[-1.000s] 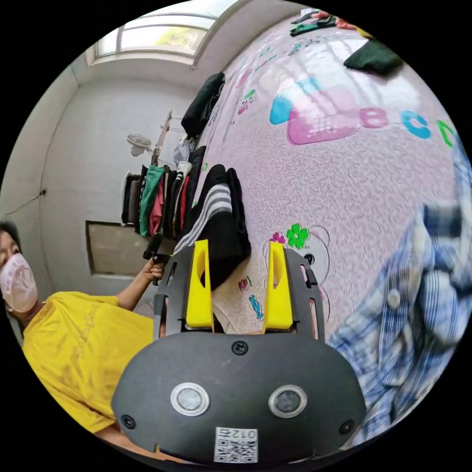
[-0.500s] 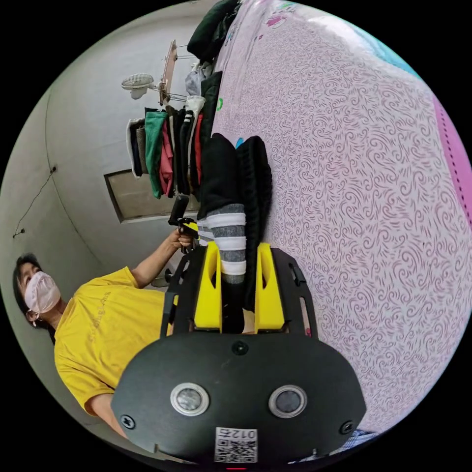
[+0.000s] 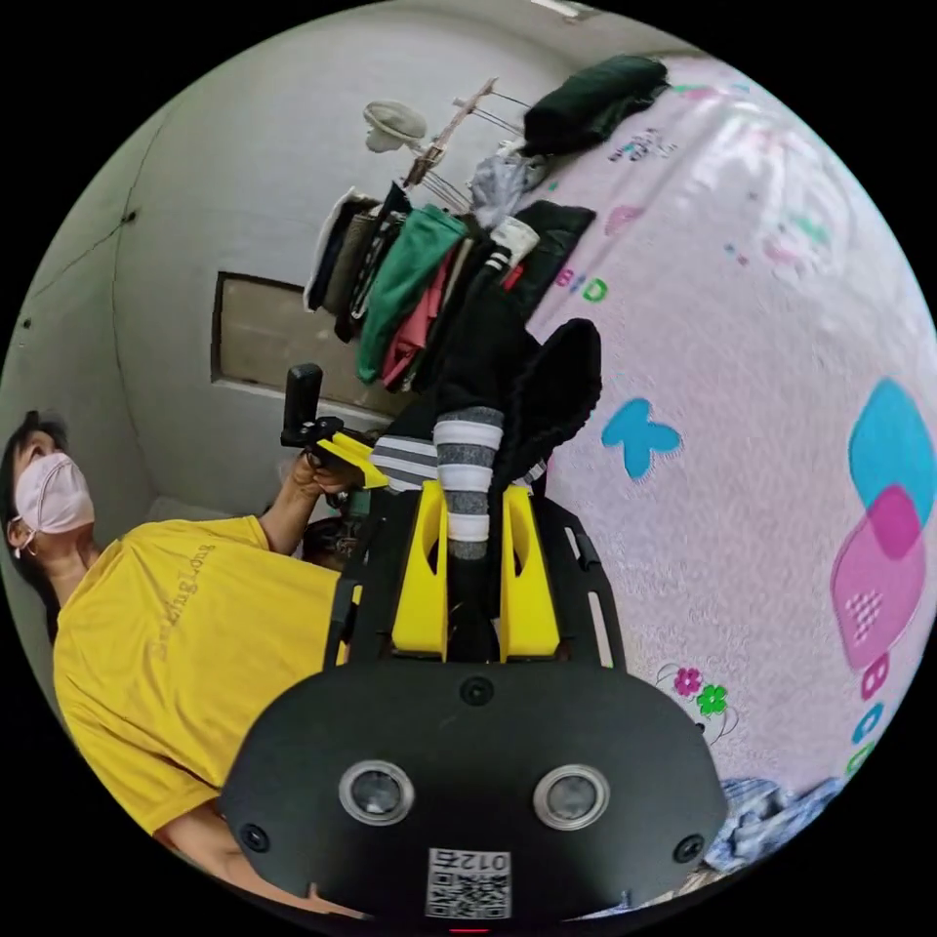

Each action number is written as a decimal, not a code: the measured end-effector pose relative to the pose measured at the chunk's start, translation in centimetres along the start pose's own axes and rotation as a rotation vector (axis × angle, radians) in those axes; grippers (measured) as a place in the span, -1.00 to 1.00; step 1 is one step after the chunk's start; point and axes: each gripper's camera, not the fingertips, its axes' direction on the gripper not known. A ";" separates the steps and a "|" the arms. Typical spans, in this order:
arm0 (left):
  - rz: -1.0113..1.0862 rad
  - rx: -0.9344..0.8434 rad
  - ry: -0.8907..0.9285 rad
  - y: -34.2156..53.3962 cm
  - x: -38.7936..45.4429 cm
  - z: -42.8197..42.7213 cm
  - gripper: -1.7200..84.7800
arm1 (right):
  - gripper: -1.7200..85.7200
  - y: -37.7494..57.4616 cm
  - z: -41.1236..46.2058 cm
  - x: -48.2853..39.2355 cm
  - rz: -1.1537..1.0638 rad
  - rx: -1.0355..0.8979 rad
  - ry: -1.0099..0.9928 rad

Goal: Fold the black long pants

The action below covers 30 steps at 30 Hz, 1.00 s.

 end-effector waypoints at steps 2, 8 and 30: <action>0.043 0.118 -0.039 1.3 1.0 -6.5 -0.82 | -0.78 -6.3 0.0 -4.2 -0.113 -0.005 0.006; -0.016 0.462 -0.117 8.1 -1.6 -23.7 -0.82 | -0.78 -26.8 4.6 -15.0 -0.411 -0.074 -0.036; -0.512 0.926 0.452 26.0 -35.9 -31.1 -0.88 | -0.74 -71.4 40.9 -10.4 -0.091 -0.572 -0.135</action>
